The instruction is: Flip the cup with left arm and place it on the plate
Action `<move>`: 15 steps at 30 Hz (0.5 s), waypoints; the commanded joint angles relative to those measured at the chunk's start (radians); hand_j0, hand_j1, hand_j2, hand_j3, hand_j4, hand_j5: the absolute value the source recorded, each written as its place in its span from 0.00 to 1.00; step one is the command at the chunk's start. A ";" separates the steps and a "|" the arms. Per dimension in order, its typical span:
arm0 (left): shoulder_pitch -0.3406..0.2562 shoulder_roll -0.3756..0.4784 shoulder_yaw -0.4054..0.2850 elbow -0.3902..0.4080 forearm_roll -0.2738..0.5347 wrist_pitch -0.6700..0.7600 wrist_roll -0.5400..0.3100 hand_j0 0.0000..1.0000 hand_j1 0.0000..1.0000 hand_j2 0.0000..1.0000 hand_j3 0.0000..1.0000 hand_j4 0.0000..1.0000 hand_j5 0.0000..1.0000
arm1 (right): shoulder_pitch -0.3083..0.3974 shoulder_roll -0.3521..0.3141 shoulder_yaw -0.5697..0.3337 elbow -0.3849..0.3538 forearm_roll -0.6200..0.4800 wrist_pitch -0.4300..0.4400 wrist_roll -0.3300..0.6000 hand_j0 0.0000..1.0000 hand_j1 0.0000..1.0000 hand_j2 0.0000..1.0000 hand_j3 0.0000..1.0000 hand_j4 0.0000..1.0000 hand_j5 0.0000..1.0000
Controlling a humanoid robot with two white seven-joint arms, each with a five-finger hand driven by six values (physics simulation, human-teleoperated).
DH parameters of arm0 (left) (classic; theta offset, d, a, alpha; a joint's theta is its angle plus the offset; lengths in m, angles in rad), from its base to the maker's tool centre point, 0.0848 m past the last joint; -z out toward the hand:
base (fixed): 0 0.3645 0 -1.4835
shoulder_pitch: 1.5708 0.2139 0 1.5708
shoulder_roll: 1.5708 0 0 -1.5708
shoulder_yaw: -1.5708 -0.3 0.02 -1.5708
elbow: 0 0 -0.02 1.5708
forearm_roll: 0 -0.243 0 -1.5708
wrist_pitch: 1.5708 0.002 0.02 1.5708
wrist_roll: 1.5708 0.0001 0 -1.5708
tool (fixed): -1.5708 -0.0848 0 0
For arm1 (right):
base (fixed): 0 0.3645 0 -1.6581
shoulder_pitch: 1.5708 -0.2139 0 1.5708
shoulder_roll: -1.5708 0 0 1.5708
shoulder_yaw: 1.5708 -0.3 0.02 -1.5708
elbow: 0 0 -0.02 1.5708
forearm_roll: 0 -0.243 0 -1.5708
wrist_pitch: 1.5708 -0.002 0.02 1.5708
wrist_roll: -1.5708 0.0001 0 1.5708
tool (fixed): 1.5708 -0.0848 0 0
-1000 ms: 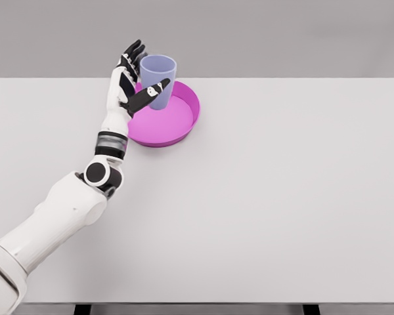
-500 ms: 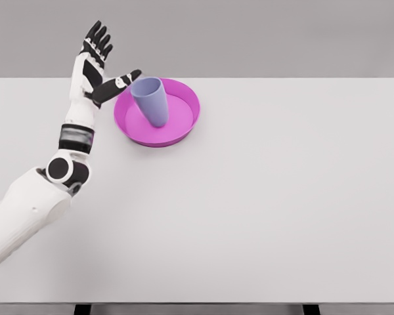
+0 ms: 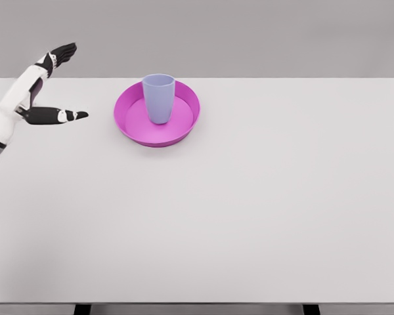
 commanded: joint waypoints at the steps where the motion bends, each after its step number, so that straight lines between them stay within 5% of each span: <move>1: 0.000 0.047 -0.009 -0.006 -0.085 -0.001 -0.053 1.00 1.00 1.00 1.00 1.00 1.00 | 0.000 0.000 0.001 0.000 0.000 0.000 0.000 1.00 1.00 1.00 1.00 1.00 1.00; 5: -0.002 0.109 -0.015 -0.069 -0.066 -0.001 -0.197 1.00 1.00 1.00 1.00 1.00 1.00 | 0.000 0.000 0.000 0.000 0.000 0.000 0.000 1.00 1.00 1.00 1.00 1.00 1.00; 8: -0.002 0.124 -0.018 -0.099 0.041 -0.001 -0.318 1.00 1.00 1.00 1.00 1.00 1.00 | 0.000 0.000 0.000 0.000 0.000 0.000 0.000 1.00 1.00 1.00 1.00 1.00 1.00; 15: 0.006 0.142 -0.024 -0.138 0.086 -0.001 -0.321 1.00 1.00 1.00 1.00 1.00 1.00 | 0.000 0.000 0.000 0.000 0.000 0.000 0.000 1.00 1.00 1.00 1.00 1.00 1.00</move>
